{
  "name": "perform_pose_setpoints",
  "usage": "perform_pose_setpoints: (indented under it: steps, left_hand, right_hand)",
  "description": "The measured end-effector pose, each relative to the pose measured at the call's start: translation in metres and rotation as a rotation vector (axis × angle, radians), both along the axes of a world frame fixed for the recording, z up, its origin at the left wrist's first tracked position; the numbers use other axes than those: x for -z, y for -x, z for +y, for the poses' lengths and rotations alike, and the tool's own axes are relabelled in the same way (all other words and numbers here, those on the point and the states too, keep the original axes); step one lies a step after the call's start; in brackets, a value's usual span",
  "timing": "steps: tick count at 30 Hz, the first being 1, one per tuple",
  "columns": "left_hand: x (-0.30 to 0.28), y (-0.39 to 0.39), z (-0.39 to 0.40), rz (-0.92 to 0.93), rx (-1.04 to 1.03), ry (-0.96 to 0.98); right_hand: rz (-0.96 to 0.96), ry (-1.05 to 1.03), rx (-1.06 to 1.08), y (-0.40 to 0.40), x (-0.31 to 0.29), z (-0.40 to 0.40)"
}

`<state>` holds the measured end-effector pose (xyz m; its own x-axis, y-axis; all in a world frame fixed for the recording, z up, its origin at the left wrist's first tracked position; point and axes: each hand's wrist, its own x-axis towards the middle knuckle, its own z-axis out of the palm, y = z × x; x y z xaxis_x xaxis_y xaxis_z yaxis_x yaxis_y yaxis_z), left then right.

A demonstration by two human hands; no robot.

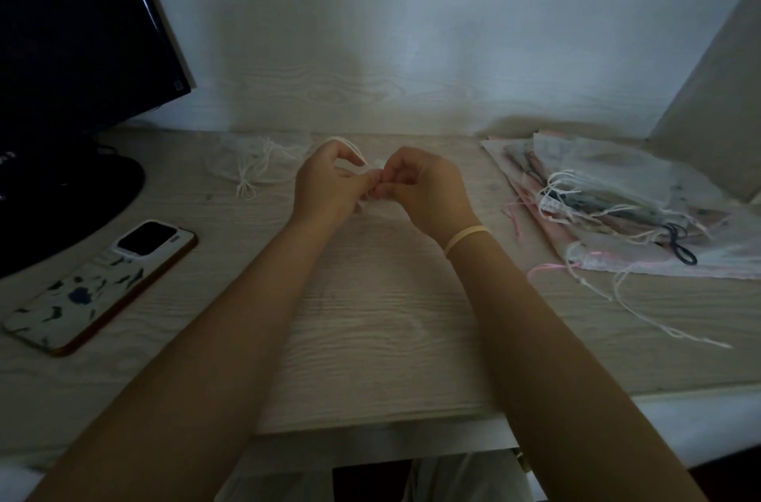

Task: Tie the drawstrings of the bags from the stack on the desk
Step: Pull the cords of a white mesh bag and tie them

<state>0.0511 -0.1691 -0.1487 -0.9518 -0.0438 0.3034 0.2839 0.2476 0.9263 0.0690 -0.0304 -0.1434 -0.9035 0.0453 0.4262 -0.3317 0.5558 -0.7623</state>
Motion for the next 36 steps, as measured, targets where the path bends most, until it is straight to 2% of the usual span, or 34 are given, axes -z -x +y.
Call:
perform_pose_setpoints:
  steps: [8, 12, 17, 24, 30, 36]
  left_hand:
    - [-0.0025, -0.0047, 0.0002, 0.02, -0.008, -0.075]
    - [-0.0016, -0.001, 0.0015, -0.031, 0.038, -0.006]
    - [0.0031, -0.0025, 0.0028, 0.052, 0.093, 0.158]
    - [0.0011, -0.0021, 0.0041, 0.116, 0.051, 0.173]
    - [0.0024, -0.0006, 0.005, 0.085, 0.083, 0.206]
    - [0.0019, 0.0016, 0.0035, 0.029, 0.081, 0.134]
  right_hand:
    - [0.021, -0.026, 0.014, -0.0017, -0.0021, 0.0007]
    - [0.044, -0.099, 0.073, -0.0032, -0.0041, 0.0014]
    - [0.063, -0.155, 0.121, -0.0036, -0.005, 0.005]
    - [0.136, -0.277, 0.137, -0.0016, -0.0012, 0.0018]
    - [0.144, -0.387, 0.152, 0.0, -0.002, 0.0016]
    - [0.16, -0.542, 0.105, 0.0006, -0.003, -0.0001]
